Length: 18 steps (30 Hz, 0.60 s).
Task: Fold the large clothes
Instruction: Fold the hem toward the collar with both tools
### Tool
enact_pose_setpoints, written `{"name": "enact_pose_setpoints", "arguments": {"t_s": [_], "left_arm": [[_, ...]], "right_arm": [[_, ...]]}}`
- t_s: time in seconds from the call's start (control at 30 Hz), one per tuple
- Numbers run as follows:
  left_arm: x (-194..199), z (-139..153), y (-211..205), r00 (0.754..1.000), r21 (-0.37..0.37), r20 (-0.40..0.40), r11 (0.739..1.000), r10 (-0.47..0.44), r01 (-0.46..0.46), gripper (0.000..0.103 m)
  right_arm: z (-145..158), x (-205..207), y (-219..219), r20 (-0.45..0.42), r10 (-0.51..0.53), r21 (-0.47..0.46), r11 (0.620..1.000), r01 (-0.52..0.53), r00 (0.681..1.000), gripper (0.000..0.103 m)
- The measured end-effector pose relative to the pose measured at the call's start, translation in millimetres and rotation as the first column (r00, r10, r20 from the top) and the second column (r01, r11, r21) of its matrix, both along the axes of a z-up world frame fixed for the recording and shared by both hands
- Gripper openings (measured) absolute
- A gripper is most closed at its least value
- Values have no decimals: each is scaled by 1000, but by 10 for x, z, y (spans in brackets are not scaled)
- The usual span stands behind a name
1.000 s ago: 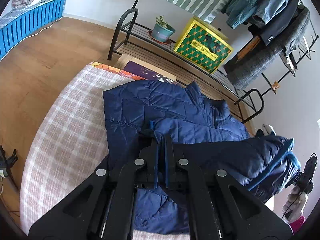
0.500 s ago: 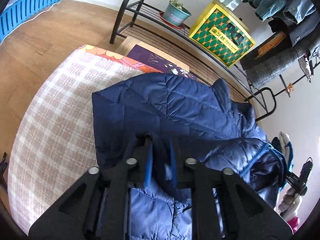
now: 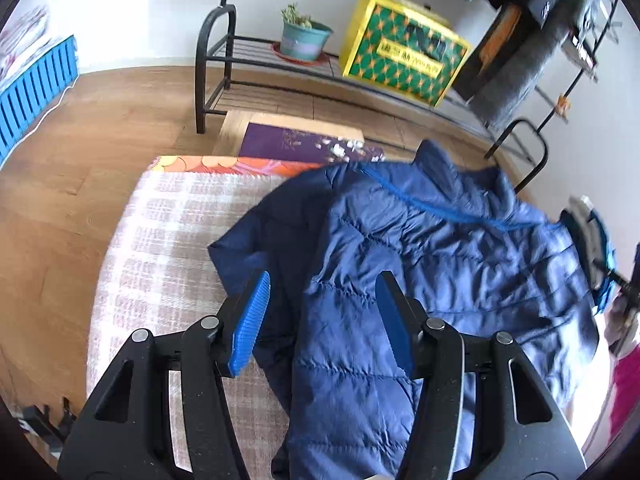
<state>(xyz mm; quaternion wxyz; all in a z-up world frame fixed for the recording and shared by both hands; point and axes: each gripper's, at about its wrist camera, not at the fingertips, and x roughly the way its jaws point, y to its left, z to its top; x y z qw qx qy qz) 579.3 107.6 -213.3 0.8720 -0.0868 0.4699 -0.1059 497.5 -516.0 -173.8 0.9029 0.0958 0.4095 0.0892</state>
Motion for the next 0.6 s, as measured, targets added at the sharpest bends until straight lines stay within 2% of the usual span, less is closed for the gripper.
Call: {"name": "enact_pose_setpoints", "arguments": {"t_s": [0.23,0.27,0.3,0.37,0.4,0.47,0.6], "left_arm": [[264,-370,-240,998,65,-60,998,10,-6,56],[277,-405,-282,998,78,-61,997,-3,8,47],[286,-425,-320,998,88,-59,996,-19,24,29],[278,-454,-400,999,145,-45,989,-30,37,9],[269,-465,-429,999,169,-39,985,-32,38,5],[249,-467,-478,999,196,-25,980,-37,41,2],[209,-413,-517,998,225,23,973,-51,44,2]], "right_arm": [[-206,396,252,-96,-9,-90,996,0,995,63],[-237,434,269,-114,-13,-97,995,2,993,56],[-272,452,279,-129,-10,-95,995,-3,992,41],[-318,471,314,-153,-4,-115,993,-13,988,27],[-336,476,328,-153,-1,-133,991,-19,988,16],[-358,461,378,-151,-2,-173,985,-24,988,1],[-357,429,441,-123,-9,-222,975,-18,992,0]]}}
